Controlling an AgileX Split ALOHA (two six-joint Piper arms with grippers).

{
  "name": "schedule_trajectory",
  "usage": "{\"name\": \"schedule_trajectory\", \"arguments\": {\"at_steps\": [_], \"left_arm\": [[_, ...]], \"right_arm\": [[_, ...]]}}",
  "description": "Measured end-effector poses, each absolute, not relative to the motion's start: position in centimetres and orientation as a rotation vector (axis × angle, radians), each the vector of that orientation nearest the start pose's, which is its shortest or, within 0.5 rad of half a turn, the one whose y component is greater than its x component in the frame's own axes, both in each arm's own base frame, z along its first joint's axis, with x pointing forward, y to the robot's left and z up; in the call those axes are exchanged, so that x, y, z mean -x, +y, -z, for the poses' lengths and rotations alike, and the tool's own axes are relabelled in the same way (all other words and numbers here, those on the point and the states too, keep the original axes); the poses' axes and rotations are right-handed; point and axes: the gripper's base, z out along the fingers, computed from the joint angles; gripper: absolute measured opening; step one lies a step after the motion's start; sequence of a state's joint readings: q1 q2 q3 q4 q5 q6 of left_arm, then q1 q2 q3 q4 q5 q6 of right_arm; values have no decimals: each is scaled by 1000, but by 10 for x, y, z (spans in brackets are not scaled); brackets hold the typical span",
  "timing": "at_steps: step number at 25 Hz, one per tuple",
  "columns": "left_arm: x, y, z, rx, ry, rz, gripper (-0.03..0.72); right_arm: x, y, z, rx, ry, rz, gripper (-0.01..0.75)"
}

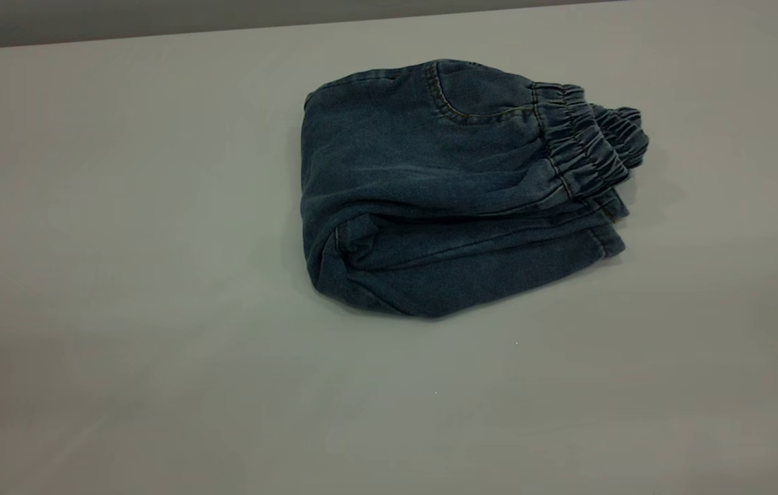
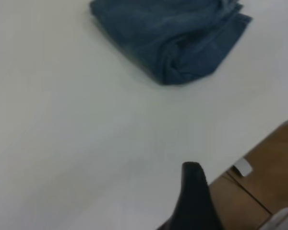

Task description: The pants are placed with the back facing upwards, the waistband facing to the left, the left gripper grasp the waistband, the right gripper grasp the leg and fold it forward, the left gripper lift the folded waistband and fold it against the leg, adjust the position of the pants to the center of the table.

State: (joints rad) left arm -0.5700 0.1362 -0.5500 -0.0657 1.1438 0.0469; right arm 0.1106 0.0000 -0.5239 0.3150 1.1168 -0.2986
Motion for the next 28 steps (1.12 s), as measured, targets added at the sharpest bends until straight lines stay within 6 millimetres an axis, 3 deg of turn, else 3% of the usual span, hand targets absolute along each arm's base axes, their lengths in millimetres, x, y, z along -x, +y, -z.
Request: {"name": "schedule_trajectory", "arguments": {"at_steps": [8, 28], "left_arm": [[-9, -12, -276, -677, 2126, 367, 464], [-10, -12, -276, -660, 2117, 364, 464]], "right_arm": [[15, 24, -283, 444, 1997, -257, 425], [15, 24, -282, 439, 2001, -268, 425]]}}
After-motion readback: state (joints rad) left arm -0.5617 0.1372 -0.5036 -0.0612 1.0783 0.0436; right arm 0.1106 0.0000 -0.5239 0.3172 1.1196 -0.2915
